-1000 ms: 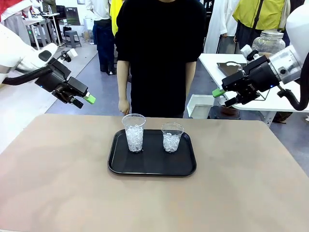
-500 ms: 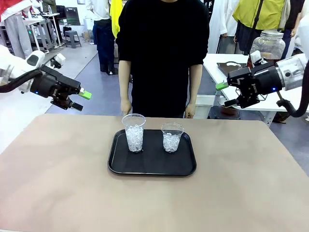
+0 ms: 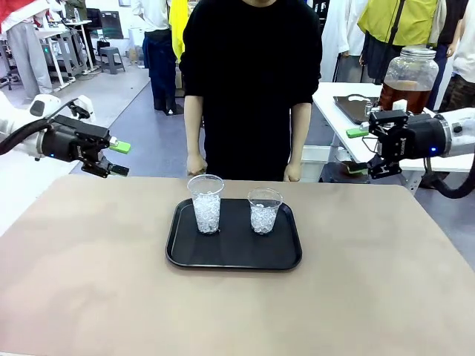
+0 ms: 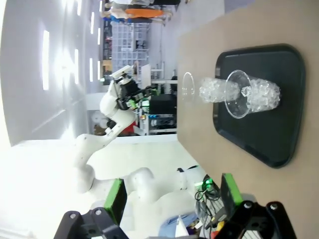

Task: Pour the drink into the iced cup.
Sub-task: Pick up the iced cup indicated by the human and present it to them.

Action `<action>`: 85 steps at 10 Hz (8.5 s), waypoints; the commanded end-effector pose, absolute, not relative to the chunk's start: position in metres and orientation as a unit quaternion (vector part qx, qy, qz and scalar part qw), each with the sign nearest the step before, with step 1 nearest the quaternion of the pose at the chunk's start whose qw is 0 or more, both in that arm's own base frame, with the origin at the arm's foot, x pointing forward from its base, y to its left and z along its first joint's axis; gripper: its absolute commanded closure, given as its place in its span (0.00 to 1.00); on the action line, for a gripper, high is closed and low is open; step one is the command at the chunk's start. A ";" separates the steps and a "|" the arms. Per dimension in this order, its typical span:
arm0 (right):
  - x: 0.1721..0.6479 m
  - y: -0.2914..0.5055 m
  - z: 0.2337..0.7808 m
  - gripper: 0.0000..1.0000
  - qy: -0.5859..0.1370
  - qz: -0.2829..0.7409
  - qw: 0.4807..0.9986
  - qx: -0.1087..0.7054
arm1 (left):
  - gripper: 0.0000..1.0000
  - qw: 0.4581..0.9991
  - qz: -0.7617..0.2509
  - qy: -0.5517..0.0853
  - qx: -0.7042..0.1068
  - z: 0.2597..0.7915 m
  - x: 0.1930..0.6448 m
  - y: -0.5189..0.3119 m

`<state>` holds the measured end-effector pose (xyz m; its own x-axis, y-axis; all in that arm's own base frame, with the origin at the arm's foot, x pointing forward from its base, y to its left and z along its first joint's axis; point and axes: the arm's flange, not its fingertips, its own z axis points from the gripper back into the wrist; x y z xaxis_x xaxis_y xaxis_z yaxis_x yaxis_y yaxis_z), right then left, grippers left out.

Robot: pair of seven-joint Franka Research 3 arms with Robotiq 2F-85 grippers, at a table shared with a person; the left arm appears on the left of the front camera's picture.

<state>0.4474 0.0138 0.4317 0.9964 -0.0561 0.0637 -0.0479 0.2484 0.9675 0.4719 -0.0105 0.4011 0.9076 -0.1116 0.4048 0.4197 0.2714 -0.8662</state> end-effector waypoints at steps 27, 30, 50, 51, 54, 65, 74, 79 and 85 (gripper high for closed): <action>0.485 0.005 0.402 0.00 -0.034 -0.015 0.757 0.652 | 0.00 0.762 -0.118 -0.068 -0.633 0.409 0.507 -0.003; 0.485 0.005 0.402 0.00 -0.034 -0.015 0.757 0.652 | 0.00 0.762 -0.118 -0.068 -0.633 0.409 0.507 -0.003; 0.514 0.039 0.342 0.00 -0.400 0.424 0.636 0.506 | 0.00 0.762 -0.118 -0.068 -0.633 0.409 0.507 -0.003; 0.516 0.044 0.330 0.00 -0.420 0.431 0.633 0.487 | 0.00 0.762 -0.118 -0.068 -0.633 0.409 0.507 -0.003; 0.516 0.059 0.292 0.00 -0.444 0.442 0.618 0.475 | 0.00 0.762 -0.118 -0.068 -0.633 0.409 0.507 -0.003; 0.506 0.070 0.256 0.00 -0.413 0.464 0.603 0.501 | 0.00 0.762 -0.118 -0.068 -0.633 0.409 0.507 -0.003; 0.523 0.112 0.218 0.00 -0.464 0.505 0.551 0.476 | 0.00 0.762 -0.118 -0.068 -0.633 0.409 0.507 -0.003; 0.527 0.126 0.203 0.00 -0.466 0.485 0.550 0.495 | 0.00 0.762 -0.118 -0.068 -0.633 0.409 0.507 -0.003; 0.532 0.145 0.197 0.00 -0.453 0.483 0.550 0.509 | 0.00 0.762 -0.118 -0.068 -0.633 0.409 0.507 -0.003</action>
